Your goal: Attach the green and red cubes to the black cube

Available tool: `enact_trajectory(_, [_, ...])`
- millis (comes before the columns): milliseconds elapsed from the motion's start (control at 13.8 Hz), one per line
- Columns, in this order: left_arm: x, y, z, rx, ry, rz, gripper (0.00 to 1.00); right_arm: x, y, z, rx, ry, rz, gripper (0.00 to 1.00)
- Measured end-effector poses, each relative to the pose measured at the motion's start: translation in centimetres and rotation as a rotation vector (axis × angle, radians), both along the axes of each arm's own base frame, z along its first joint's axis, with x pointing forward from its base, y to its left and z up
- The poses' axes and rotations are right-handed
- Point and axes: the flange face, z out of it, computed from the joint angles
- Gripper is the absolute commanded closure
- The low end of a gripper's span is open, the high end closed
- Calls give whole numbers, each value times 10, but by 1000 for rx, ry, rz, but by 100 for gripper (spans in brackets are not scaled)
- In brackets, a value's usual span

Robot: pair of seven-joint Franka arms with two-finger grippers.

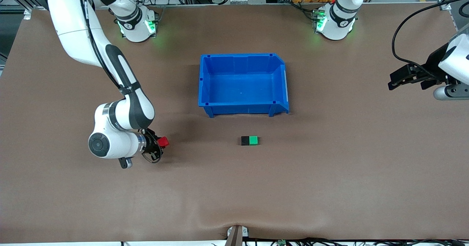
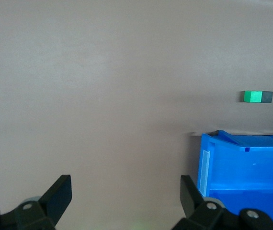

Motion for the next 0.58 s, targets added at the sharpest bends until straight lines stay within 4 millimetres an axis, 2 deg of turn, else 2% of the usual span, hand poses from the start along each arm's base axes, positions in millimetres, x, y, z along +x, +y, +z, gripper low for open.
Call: enact_trajectory(582, [0, 0, 0, 0, 0, -1, 0, -1, 23, 6, 71, 11, -77, 100])
